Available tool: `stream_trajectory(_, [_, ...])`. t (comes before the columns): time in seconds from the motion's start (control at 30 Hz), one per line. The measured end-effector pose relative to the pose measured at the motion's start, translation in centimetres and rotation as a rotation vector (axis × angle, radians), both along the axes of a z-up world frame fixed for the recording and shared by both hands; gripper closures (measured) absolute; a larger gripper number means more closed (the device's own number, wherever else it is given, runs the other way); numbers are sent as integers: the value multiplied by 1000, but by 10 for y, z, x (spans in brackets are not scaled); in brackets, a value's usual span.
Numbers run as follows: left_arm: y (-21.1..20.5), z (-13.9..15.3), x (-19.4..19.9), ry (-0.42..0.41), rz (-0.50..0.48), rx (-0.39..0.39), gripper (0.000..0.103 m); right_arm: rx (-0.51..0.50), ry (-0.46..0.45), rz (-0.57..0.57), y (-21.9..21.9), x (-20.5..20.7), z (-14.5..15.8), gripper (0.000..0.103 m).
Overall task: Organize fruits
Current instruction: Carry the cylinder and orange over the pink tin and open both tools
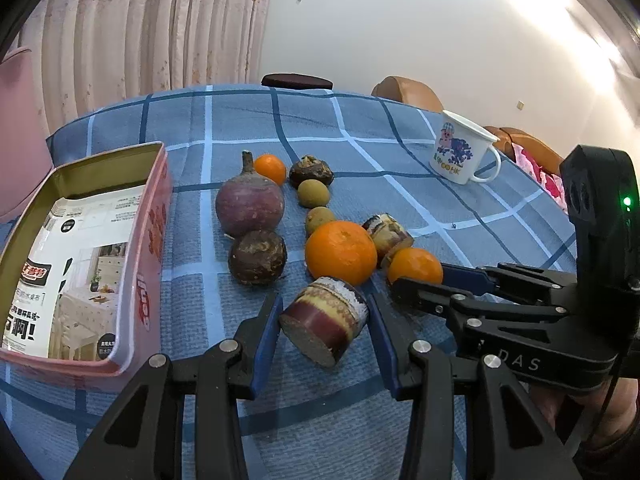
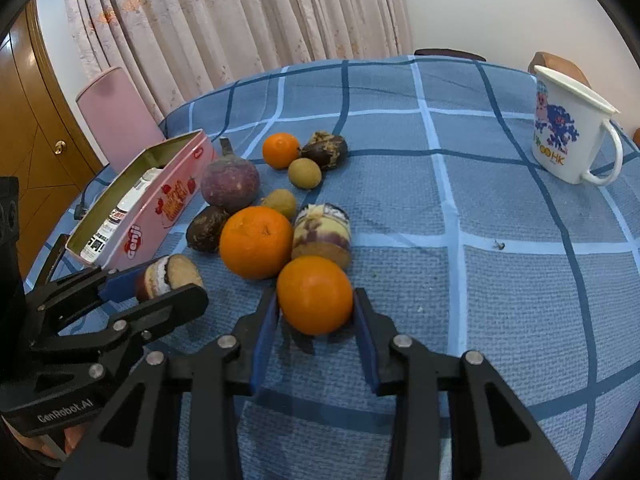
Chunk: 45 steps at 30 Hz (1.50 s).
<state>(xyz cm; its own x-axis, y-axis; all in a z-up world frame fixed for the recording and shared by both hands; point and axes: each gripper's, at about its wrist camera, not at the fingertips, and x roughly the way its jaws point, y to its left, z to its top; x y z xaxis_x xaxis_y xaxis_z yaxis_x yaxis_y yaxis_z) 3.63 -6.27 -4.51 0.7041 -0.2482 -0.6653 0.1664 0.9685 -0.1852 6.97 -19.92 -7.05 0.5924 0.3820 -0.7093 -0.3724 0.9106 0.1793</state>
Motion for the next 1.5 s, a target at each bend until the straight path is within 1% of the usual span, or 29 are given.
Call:
stream_trajectory(0.13, [6, 10, -6, -49, 21, 15, 58, -12, -67, -12, 2, -8, 10, 64])
stream_trajectory(0.33, [29, 30, -12, -126, 89, 27, 58, 5, -159, 17, 15, -14, 33, 64])
stream_trajectory(0.47, [47, 36, -11, -143, 136, 27, 58, 9, -204, 47, 34, -12, 45, 64])
stream_trajectory(0.6, [66, 39, -13, -156, 191, 39, 58, 8, -229, 84, 56, -7, 51, 64])
stream_trajectory(0.87, [117, 49, -13, -167, 300, 30, 58, -2, -282, 176, 108, -8, 67, 64])
stream_trajectory(1.0, [138, 48, -12, -154, 345, 22, 58, -4, -287, 227, 139, -6, 69, 64])
stream_trajectory(1.2, [163, 40, -11, -125, 394, 14, 58, -30, -275, 289, 179, -4, 62, 64])
stream_trajectory(1.37, [179, 31, -8, -96, 410, -4, 58, -54, -234, 309, 195, 2, 49, 64])
stream_trajectory(1.5, [185, 25, -7, -78, 414, -11, 58, -73, -198, 320, 199, 4, 36, 64])
